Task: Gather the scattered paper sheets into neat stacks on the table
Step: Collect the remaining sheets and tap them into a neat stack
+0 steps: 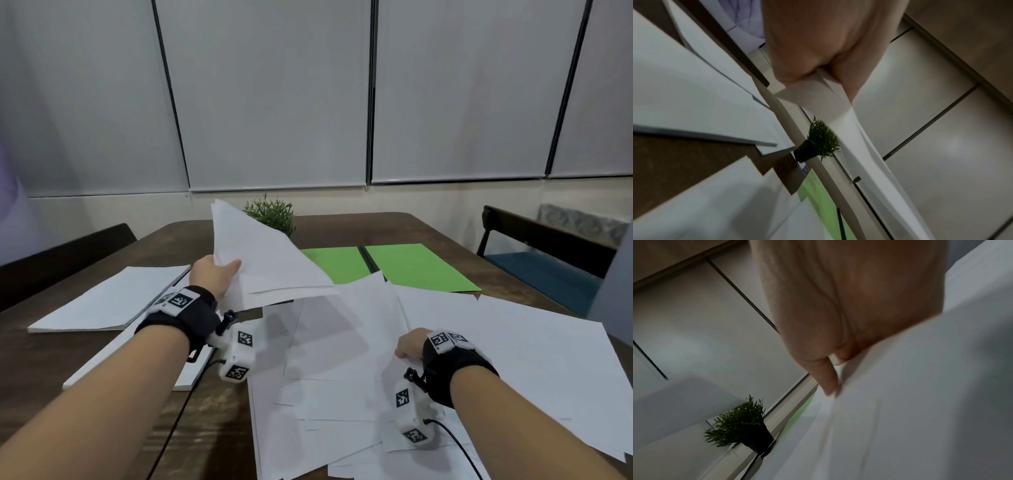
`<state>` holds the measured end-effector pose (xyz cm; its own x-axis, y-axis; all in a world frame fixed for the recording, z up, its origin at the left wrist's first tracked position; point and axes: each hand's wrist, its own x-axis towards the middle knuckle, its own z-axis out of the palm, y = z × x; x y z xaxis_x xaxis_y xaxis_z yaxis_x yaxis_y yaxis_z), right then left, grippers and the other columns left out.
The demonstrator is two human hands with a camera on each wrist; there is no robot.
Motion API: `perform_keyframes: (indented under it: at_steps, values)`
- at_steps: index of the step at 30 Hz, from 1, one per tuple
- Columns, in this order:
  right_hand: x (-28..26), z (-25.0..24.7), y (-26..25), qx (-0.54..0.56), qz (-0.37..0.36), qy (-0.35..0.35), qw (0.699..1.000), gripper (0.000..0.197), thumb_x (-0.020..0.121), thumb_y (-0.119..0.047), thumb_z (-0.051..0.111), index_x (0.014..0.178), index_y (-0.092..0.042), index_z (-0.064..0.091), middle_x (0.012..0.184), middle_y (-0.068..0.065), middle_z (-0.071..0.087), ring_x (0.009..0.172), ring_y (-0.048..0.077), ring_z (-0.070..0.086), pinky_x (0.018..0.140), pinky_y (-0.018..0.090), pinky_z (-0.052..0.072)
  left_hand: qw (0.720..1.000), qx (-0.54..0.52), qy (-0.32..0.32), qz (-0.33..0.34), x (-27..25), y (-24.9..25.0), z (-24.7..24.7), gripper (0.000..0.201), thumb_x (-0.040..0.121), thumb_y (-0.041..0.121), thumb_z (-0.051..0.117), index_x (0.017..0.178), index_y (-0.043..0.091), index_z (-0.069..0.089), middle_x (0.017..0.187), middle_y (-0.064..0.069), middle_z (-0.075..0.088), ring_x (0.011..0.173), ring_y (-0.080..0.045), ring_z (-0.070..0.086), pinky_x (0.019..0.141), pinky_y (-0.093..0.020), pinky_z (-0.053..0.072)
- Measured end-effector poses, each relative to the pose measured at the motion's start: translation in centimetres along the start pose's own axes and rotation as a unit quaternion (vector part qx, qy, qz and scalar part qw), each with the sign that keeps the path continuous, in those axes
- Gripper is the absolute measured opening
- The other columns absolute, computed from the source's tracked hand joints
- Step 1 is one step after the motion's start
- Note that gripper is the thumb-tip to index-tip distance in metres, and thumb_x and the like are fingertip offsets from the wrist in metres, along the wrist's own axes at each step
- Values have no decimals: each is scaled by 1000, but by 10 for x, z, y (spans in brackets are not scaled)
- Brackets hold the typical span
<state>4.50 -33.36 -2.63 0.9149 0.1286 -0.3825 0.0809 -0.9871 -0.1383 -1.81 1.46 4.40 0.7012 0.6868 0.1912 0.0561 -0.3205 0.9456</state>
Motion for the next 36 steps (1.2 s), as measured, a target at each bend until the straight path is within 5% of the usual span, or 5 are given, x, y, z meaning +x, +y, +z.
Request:
perform_keyframes:
  at_steps: [10,16,21,29,36]
  values:
    - [36,7,17,393,62,30,917,108,73,-84,3,144,-13,43,145,13,46,129,32,47,112,44,32,945,208,-233,-98,-72,-29,69,53,84,40,69,116,-2,61,115,-12,65,103,-29,63,89,-32,52]
    - [13,8,13,219,19,-18,975,69,85,-58,59,135,-12,50,141,10,49,125,30,51,105,35,41,858,400,-314,-72,-105,-20,85,43,91,46,55,113,10,62,96,-8,65,96,-25,60,73,-22,38]
    - [4,8,13,191,-23,7,981,29,99,-22,49,123,-6,52,146,13,41,131,27,45,95,28,43,885,338,-300,-112,-92,-19,76,47,89,46,59,109,4,60,102,-16,66,96,-27,65,72,-25,41]
    - [0,0,16,492,-169,104,848,47,62,-16,64,108,-18,64,103,7,73,95,28,69,91,50,53,951,17,-253,-176,-83,-24,61,62,83,63,57,120,16,42,110,-9,56,95,-28,58,73,-33,46]
    - [-52,-36,-18,537,-254,161,788,36,62,-9,55,95,-22,61,98,7,71,88,29,69,82,46,55,978,-134,-144,64,-82,20,54,24,96,21,52,120,27,51,118,1,63,109,-21,60,96,-41,48]
